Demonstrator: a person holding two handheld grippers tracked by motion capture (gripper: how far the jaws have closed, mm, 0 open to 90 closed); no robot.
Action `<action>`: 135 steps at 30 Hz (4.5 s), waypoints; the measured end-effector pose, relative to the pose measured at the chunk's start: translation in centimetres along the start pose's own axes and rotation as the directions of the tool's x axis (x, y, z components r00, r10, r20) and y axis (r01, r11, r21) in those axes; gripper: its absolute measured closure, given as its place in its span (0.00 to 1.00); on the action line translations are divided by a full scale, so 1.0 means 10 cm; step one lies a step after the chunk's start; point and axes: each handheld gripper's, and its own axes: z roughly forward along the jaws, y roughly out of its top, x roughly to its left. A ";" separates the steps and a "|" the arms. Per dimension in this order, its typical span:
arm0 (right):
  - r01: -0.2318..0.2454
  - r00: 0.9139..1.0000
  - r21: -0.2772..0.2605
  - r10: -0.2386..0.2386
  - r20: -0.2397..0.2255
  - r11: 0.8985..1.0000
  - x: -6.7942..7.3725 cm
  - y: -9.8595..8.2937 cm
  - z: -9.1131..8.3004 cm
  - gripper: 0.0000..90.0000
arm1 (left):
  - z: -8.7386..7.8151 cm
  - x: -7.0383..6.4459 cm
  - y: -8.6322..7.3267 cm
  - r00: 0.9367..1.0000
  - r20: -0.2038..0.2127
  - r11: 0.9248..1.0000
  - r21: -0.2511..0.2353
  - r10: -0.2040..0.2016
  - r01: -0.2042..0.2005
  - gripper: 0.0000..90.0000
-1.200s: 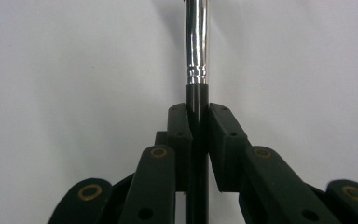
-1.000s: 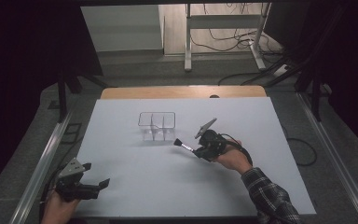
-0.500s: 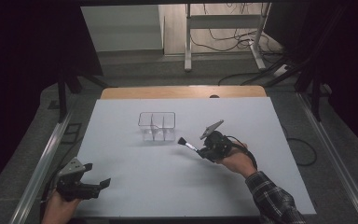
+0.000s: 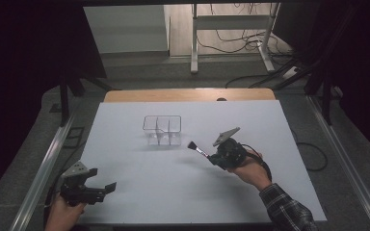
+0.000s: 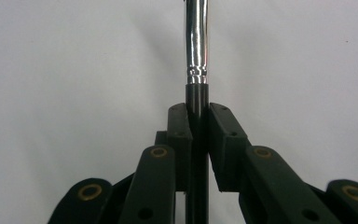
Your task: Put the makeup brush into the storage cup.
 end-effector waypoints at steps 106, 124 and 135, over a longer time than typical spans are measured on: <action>0.014 1.000 -0.297 -0.009 0.018 0.955 0.63 -0.10 -0.44 0.88 | 1.12 -0.98 1.21 0.889 0.436 0.989 -0.110 0.138 -0.100 0.04; 0.047 0.999 -0.317 -0.048 0.006 0.947 0.72 -0.02 -0.38 0.88 | 1.20 -1.08 1.29 0.838 0.527 0.988 -0.123 0.143 -0.091 0.32; 0.067 0.997 -0.311 -0.071 -0.003 0.948 0.76 0.00 -0.33 0.88 | 1.20 -1.08 1.29 0.817 0.566 0.992 -0.108 0.113 -0.062 0.56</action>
